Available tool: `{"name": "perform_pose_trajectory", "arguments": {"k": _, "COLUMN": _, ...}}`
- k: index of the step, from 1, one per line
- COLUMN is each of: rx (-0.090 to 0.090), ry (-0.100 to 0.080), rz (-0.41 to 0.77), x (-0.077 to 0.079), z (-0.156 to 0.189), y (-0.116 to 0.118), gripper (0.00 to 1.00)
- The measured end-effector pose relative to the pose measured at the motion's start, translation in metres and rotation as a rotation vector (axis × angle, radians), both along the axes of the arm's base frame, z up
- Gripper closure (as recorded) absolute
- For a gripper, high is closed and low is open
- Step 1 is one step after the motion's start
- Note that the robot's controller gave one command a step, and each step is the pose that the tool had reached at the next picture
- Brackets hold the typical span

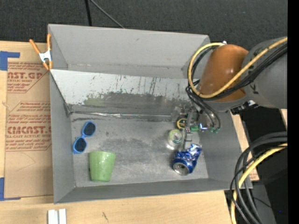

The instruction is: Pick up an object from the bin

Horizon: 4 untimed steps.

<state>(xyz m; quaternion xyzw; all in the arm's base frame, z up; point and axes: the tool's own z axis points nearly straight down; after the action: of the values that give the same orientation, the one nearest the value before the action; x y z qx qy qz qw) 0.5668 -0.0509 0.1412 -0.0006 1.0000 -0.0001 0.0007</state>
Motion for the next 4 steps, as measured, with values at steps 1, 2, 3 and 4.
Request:
{"name": "perform_pose_trajectory", "arguments": {"k": 1, "rx": -0.001, "ry": -0.008, "rz": 0.291, "x": -0.031, "z": 0.144, "y": 0.022, "gripper": 0.0}}
{"name": "perform_pose_trajectory", "arguments": {"k": 2, "rx": 0.002, "ry": 0.005, "rz": 0.354, "x": -0.058, "z": 0.075, "y": -0.067, "gripper": 0.0}}
{"name": "perform_pose_trajectory", "arguments": {"k": 3, "rx": 0.005, "ry": 0.007, "rz": 0.413, "x": -0.059, "z": -0.041, "y": -0.068, "gripper": 0.0}}
{"name": "perform_pose_trajectory", "arguments": {"k": 4, "rx": 0.0, "ry": -0.006, "rz": 0.564, "x": -0.075, "z": -0.071, "y": -0.034, "gripper": 0.0}}
